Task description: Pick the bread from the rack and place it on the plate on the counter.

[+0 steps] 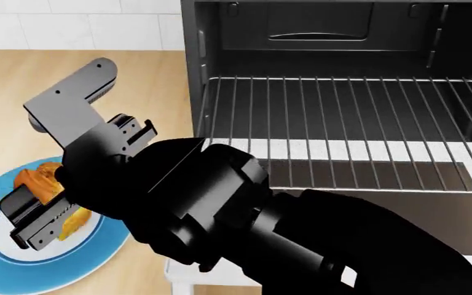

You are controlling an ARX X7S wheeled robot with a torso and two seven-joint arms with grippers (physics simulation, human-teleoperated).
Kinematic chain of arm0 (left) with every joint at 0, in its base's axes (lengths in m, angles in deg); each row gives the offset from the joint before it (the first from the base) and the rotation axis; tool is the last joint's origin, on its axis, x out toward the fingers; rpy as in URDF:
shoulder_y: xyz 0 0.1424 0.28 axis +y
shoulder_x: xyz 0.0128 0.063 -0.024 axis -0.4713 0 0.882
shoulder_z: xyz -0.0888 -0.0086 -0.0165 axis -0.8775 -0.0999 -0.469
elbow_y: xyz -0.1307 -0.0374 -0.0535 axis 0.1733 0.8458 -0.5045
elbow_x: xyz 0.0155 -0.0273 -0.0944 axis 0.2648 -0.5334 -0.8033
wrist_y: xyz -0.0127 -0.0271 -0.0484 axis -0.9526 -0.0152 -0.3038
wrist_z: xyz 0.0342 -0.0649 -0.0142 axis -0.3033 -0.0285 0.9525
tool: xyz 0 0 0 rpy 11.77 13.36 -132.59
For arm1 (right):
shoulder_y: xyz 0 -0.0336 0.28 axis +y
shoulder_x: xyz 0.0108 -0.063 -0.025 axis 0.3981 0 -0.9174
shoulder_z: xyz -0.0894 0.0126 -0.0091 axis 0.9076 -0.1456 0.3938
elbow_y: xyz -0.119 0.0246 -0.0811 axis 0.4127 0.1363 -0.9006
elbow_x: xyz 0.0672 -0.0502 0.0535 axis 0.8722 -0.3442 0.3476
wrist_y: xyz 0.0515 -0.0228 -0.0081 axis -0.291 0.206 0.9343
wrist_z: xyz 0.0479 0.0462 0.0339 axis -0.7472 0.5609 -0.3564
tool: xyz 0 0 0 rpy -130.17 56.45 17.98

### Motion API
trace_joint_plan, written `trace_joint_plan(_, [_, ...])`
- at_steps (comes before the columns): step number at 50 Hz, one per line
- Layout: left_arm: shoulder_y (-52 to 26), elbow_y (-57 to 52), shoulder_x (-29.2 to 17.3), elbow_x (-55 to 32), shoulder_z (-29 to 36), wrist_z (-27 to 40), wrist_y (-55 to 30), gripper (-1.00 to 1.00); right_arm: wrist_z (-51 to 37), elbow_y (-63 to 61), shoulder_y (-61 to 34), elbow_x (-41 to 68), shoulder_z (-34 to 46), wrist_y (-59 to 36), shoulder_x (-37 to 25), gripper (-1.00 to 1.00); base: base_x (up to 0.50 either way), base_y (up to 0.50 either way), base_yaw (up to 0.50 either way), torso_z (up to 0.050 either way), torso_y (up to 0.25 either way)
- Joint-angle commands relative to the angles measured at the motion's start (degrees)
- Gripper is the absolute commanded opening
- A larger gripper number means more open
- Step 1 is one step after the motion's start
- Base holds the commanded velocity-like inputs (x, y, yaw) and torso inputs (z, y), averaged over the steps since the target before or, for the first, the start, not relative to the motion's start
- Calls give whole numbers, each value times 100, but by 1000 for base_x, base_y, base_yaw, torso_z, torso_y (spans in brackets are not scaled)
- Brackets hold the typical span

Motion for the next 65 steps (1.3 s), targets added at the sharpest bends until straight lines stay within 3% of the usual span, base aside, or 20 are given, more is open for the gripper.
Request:
trace_joint_plan(1, [141,-24,204,-22,-422,-165,-163,100,117,-6,-89,-126,-50,276,130,100,0,0,0,0,0])
trace_joint_plan(18, [161,-61,290,41,-351,-151,-189,100,-275,62,-213,-23,-117,694,38,100,0,0,0,0,0])
trace_joint_plan(31, [291,-75,278,-146,-641,-98,-261,100,-1562,-2049,-395,-8,-249,673,-1019,100,0,0,0,0,0])
trace_joint_plan(65, [-236,-100,-22,-63,317,91,181,100,-3115,-5067,-790,223,-817,730,-2819,100,0,0,0,0,0])
